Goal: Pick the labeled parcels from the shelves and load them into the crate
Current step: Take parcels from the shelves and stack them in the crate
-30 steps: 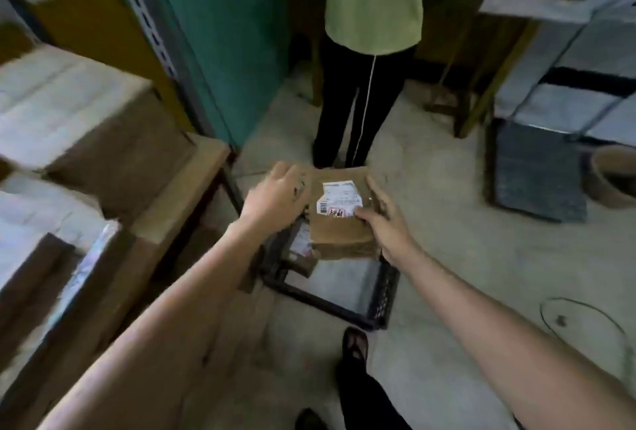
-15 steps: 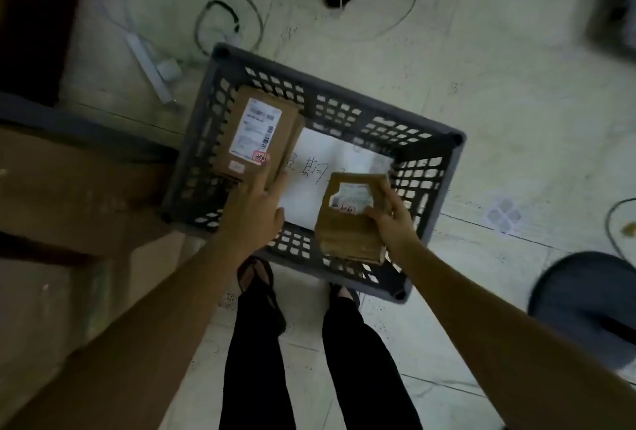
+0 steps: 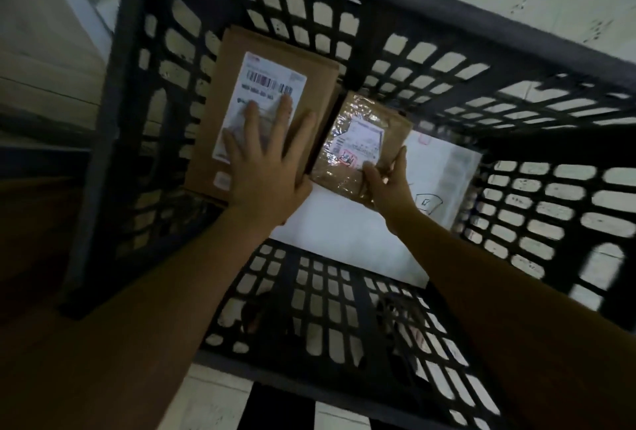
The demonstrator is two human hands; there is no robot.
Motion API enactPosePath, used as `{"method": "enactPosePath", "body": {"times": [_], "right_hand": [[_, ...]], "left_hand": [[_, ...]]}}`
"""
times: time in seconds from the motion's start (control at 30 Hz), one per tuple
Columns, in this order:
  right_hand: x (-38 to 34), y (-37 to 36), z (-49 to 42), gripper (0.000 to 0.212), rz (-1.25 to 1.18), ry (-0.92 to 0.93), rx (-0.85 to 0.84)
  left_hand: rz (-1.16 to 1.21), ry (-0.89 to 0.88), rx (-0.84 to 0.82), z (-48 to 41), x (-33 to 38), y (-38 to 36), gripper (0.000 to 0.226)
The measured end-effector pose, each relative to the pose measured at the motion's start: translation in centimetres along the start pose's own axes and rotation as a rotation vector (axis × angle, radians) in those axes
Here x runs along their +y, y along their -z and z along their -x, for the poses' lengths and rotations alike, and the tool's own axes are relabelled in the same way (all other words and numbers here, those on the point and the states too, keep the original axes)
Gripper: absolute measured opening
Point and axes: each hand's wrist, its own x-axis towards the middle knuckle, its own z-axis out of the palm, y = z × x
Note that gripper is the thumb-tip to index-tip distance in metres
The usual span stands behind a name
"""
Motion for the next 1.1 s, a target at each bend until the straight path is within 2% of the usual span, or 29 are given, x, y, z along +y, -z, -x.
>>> {"method": "enactPosePath", "body": {"times": [0.1, 0.2, 0.3, 0.37, 0.4, 0.47, 0.57, 0.7, 0.8, 0.87, 1.1], "right_hand": [[-0.4, 0.3, -0.2, 0.063, -0.029, 0.067, -0.033], [-0.7, 0.3, -0.9, 0.061, 0.035, 0.085, -0.096], [-1.7, 0.0, -1.4, 0.07, 0.221, 0.043, 0.017], [-3.0, -0.1, -0.1, 0.077, 0.431, -0.04, 0.107], [-3.7, 0.0, 1.4, 0.077, 0.553, -0.012, 0.118], [-4.8, 0.9, 5.4, 0.07, 0.749, 0.156, 0.08], [-7.0, 3.8, 13.3, 0.062, 1.009, 0.451, -0.091], [-12.0, 9.3, 25.6, 0.058, 1.193, 0.627, -0.264], [-16.9, 13.0, 35.4, 0.054, 1.199, 0.839, -0.273], [-20.5, 14.9, 41.5, 0.049, 1.215, 1.016, -0.245], [-34.7, 16.9, 59.3, 0.037, 1.024, 1.591, -0.113]], "left_hand": [[0.018, 0.027, 0.008, -0.2, 0.3, -0.2, 0.085], [0.004, 0.039, 0.046, -0.3, 0.2, -0.7, 0.083], [-0.033, 0.045, 0.016, -0.9, 0.2, -0.4, 0.084], [-0.064, 0.046, -0.015, -0.8, 0.3, 0.8, 0.087], [-0.047, 0.053, -0.021, -0.5, 0.4, 1.9, 0.088], [0.003, 0.053, -0.019, 0.7, 0.9, 4.5, 0.084], [0.062, 0.041, -0.037, 4.6, 3.1, 10.1, 0.075], [0.227, 0.117, -0.035, 13.2, 6.7, 20.6, 0.062], [0.361, 0.085, 0.152, 19.9, 8.1, 30.4, 0.042], [0.33, 0.08, 0.273, 23.9, 8.9, 37.2, 0.037], [0.072, 0.204, 0.671, 36.1, 10.2, 58.6, 0.044]]}}
